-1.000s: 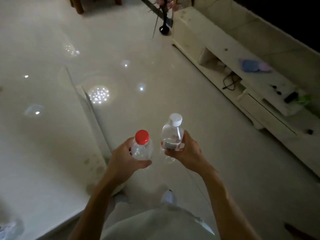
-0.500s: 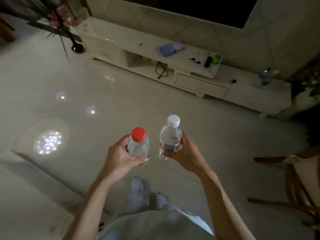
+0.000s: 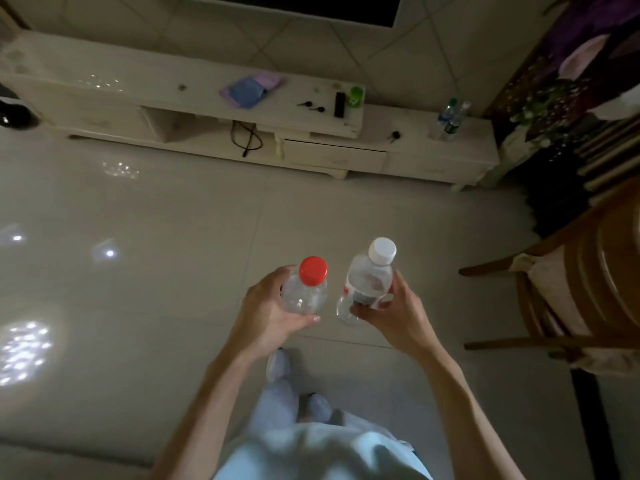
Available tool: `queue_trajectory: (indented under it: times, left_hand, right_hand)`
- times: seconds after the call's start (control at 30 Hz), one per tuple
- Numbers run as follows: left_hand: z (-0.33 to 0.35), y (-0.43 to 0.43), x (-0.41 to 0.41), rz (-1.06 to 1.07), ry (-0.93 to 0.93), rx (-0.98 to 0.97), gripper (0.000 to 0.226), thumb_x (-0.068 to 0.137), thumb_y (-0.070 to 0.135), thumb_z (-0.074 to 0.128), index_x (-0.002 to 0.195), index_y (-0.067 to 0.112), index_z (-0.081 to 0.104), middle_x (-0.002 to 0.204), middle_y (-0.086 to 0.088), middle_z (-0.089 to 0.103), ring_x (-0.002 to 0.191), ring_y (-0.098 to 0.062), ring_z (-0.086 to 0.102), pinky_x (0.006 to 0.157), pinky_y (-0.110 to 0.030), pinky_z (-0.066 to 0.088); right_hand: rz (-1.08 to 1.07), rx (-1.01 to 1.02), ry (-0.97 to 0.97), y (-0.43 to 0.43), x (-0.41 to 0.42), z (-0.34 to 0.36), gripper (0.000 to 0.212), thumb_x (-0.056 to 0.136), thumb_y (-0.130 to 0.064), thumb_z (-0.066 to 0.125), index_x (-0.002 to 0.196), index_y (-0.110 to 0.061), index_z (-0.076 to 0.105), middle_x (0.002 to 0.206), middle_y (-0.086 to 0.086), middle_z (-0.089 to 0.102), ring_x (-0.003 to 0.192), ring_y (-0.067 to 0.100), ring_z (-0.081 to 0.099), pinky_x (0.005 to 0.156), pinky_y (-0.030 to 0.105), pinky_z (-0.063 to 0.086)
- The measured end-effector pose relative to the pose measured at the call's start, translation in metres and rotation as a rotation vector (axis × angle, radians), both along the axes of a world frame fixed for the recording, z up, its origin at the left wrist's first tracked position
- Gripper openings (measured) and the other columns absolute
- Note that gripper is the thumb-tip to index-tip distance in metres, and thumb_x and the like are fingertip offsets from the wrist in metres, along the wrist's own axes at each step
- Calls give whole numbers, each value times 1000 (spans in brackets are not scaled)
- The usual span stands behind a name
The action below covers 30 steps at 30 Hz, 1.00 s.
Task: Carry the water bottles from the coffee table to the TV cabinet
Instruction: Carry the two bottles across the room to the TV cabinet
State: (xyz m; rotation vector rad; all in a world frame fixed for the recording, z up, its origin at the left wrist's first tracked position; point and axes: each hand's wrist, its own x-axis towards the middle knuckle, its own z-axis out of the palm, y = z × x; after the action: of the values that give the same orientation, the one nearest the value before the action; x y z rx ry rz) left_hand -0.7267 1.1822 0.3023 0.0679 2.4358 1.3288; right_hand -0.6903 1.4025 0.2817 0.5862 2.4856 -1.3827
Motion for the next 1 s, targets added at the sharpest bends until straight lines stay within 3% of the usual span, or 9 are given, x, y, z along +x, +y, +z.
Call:
queue_trajectory:
  times: [0.17,0.47,0.6,0.7,1.0]
  left_hand:
    - [0,3,-53,-117,10,13,66,54,30,89,113,31,60,100,13,69,92,-10,65,80,-23,49]
    - [11,38,-118,-323,42,31,67,53,40,88,112,35,59,100,16,68,92,-9,64,80,-30,53]
    - [15,64,-132,-389,70,38,66,53,37,90,112,33,60,96,16,68,89,-7,65,79,-32,55]
    - [12,85,-141,-422,83,26,72,53,38,90,117,32,59,99,15,67,92,-10,64,79,-29,53]
    - [13,185,-164,-388,71,7,64,53,31,91,110,31,61,96,16,69,88,-3,65,75,-22,52]
  right_hand:
    - [-117,39,13,-1,-21,11,73,69,-31,85,131,-30,47,111,-14,61,84,4,63,74,22,46]
    - [-405,69,48,5,-23,18,67,66,-33,86,120,-34,48,103,-19,62,86,-3,63,70,17,48]
    - [-454,78,56,22,-29,17,69,67,-30,86,124,-30,47,103,-19,58,81,-4,61,76,22,53]
    - [-470,85,68,41,-36,14,70,68,-28,85,127,-25,47,106,-16,58,82,1,61,74,17,48]
    - [-452,13,84,146,-68,6,67,68,-30,84,124,-33,46,111,-13,62,93,10,68,86,33,56]
